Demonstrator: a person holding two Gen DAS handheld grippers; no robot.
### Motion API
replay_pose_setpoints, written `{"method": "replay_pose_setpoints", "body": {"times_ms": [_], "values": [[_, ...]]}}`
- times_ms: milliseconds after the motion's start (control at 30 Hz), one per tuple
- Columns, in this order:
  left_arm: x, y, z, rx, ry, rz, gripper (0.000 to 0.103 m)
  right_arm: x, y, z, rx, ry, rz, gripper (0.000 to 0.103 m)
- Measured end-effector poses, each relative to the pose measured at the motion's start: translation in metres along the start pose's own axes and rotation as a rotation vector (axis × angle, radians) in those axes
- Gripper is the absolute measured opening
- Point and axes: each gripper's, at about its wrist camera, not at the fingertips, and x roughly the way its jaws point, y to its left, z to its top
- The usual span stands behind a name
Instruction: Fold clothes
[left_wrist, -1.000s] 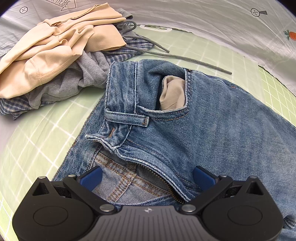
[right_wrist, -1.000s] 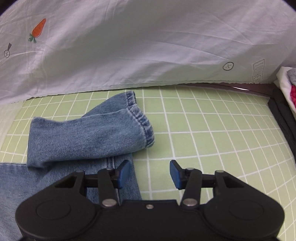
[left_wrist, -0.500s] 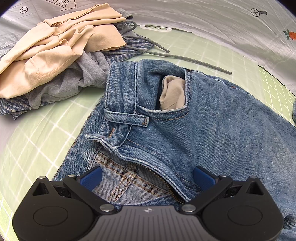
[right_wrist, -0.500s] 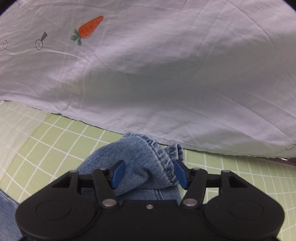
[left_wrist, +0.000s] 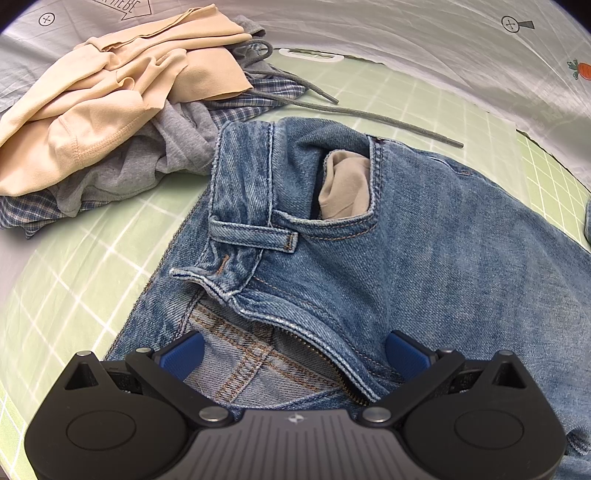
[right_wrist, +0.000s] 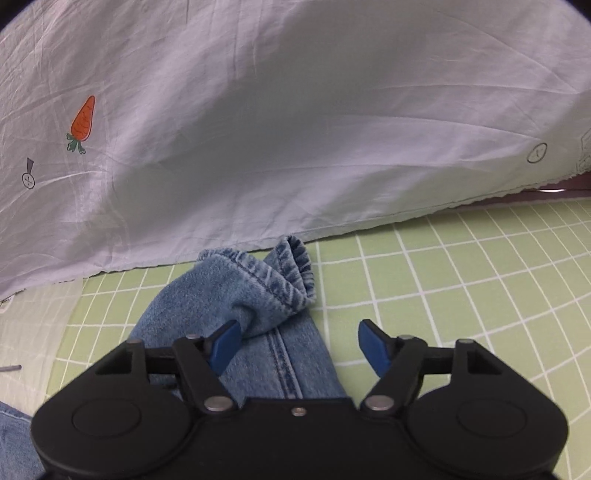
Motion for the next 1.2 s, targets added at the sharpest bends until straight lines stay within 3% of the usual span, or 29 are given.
{"method": "replay_pose_setpoints", "body": {"times_ms": [67,233,433,467,567,700,833,967,1200], "values": [[0.0,0.0,0.0,0.0,0.001,0.0,0.103,0.003,-0.002,-0.004,-0.016,0.029,0.013,0.053],[0.001,0.0,0.001,-0.002,0.004,0.0,0.103,0.016,0.009,-0.003,-0.083,0.055,0.013,0.05],[0.0,0.0,0.0,-0.002,0.001,-0.001,0.103,0.012,0.013,-0.007,-0.133,0.024,-0.003,0.003],[0.0,0.0,0.0,-0.002,0.0,-0.001,0.103,0.008,0.009,-0.009,-0.121,0.006,-0.025,0.002],[-0.001,0.0,0.0,-0.002,-0.001,-0.001,0.103,-0.013,-0.018,-0.009,-0.061,-0.061,-0.147,0.002],[-0.001,0.0,-0.001,-0.001,-0.005,-0.001,0.103,-0.055,-0.082,-0.016,0.06,-0.129,-0.401,0.002],[-0.001,0.0,-0.001,-0.001,-0.006,-0.001,0.103,-0.092,-0.148,-0.041,0.151,-0.096,-0.644,0.002],[-0.001,0.0,0.0,-0.001,-0.002,-0.002,0.103,-0.119,-0.183,-0.075,0.227,-0.019,-0.746,0.001],[0.0,0.0,0.0,0.001,0.001,-0.003,0.103,-0.126,-0.189,-0.103,0.253,0.035,-0.75,0.004]]}}
